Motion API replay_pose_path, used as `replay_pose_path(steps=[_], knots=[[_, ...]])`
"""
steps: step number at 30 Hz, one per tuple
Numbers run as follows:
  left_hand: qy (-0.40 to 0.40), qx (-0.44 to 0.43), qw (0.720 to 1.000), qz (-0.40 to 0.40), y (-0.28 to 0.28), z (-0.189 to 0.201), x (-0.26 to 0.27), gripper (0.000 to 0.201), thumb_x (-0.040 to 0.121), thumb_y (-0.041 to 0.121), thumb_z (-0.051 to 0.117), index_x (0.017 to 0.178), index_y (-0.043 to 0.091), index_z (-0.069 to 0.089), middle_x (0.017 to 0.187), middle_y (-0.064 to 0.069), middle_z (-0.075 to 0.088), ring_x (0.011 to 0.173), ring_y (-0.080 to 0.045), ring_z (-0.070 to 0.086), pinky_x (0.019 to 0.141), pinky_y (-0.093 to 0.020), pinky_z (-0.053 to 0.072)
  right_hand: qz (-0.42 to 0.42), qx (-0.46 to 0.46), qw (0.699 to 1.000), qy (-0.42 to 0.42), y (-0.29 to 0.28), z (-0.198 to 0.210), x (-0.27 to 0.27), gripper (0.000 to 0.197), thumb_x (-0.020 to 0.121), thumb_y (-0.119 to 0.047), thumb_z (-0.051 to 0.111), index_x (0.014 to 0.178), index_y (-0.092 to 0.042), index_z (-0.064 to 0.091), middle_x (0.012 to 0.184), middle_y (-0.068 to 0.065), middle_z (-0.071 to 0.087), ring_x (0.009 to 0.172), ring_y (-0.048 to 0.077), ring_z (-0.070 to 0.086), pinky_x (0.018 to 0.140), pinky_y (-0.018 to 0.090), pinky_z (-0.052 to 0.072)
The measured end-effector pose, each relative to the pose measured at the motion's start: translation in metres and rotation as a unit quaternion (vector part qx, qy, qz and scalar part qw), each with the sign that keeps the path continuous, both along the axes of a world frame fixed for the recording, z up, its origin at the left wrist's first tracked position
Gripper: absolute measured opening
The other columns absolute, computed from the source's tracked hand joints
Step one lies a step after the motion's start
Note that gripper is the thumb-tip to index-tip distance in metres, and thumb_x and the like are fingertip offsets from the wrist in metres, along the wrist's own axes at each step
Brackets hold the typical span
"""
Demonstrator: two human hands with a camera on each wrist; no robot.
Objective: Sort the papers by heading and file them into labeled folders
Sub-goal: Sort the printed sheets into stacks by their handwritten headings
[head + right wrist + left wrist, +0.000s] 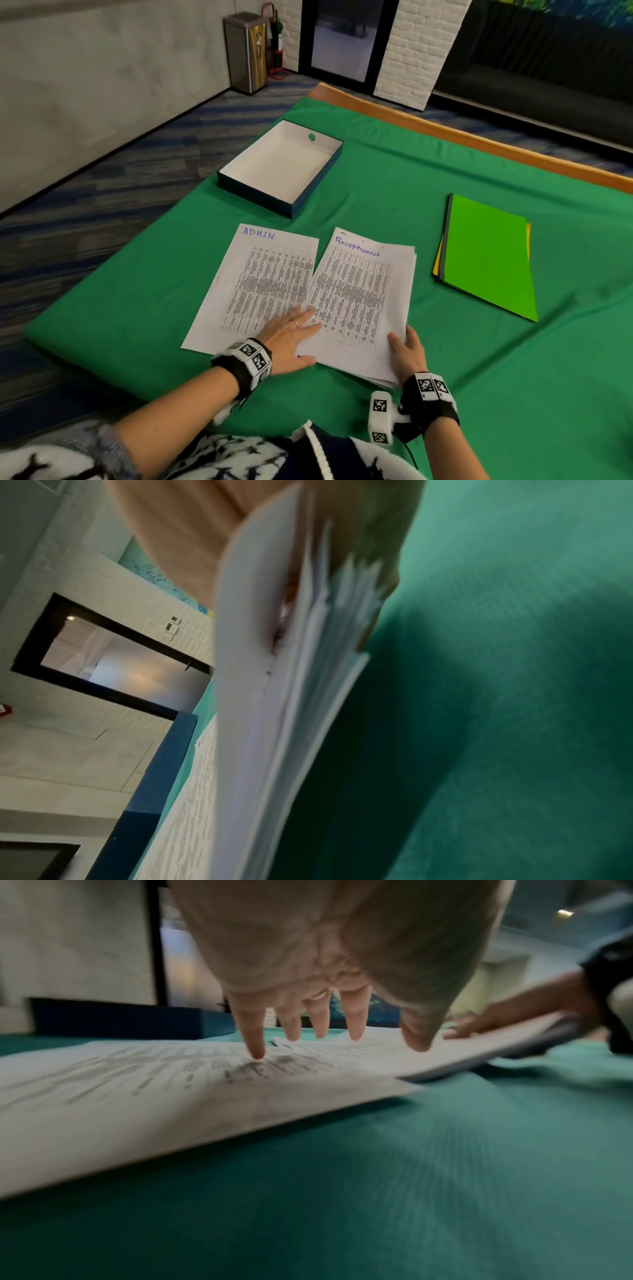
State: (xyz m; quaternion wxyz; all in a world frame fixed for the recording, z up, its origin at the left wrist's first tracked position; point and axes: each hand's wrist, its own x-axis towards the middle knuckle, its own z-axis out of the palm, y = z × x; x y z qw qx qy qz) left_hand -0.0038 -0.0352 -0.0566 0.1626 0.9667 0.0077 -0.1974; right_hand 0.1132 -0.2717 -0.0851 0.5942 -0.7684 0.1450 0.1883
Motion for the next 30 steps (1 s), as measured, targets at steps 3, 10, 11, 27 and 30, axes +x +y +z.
replay_pose_path(steps=[3,10,11,27,30], knots=[[0.055,0.053,0.997,0.019,0.003,-0.010,-0.001,0.092,0.079,0.069,0.041,0.146,0.032,-0.008,0.151,0.008,-0.026,0.142,-0.027,-0.016,0.110,-0.064,0.000,0.005,-0.005,1.000,0.014,-0.003,-0.003,0.002,0.031,0.094,-0.009,0.049,0.123,0.002,0.050,0.122,0.019,0.059,0.097,0.030,0.060,0.095,0.048,0.047],[0.075,0.041,0.989,0.117,0.017,-0.004,-0.005,0.088,0.077,0.061,0.044,0.147,0.033,-0.001,0.155,0.008,-0.017,0.142,-0.032,-0.014,0.109,-0.066,0.004,0.010,-0.019,1.000,0.023,-0.007,-0.013,0.005,0.027,0.095,-0.014,0.049,0.118,-0.001,0.054,0.116,0.015,0.061,0.097,0.030,0.060,0.096,0.047,0.047],[0.061,0.040,0.990,0.121,0.015,-0.003,-0.004,0.085,0.078,0.061,0.042,0.148,0.031,0.006,0.156,0.006,-0.012,0.144,-0.029,-0.010,0.111,-0.062,0.004,0.012,-0.021,0.999,0.024,-0.008,-0.014,0.005,0.027,0.095,-0.014,0.049,0.118,-0.001,0.054,0.118,0.015,0.061,0.098,0.030,0.060,0.097,0.047,0.046],[-0.004,-0.017,0.976,0.219,-0.027,-0.003,0.059,0.117,0.055,0.051,0.083,0.142,0.009,0.017,0.142,-0.013,0.031,0.131,-0.030,0.032,0.109,-0.042,0.033,0.033,-0.012,0.999,0.029,-0.012,-0.015,0.000,0.009,0.094,-0.014,0.051,0.102,-0.010,0.053,0.119,0.015,0.061,0.106,0.032,0.060,0.098,0.050,0.045],[-0.022,-0.036,0.971,0.236,-0.031,-0.004,0.059,0.108,0.053,0.045,0.085,0.138,0.012,0.027,0.138,-0.009,0.034,0.126,-0.027,0.036,0.106,-0.040,0.036,0.032,-0.017,0.999,0.018,-0.012,-0.016,0.000,0.019,0.094,-0.014,0.051,0.111,-0.005,0.054,0.117,0.014,0.061,0.104,0.030,0.060,0.098,0.048,0.045]])
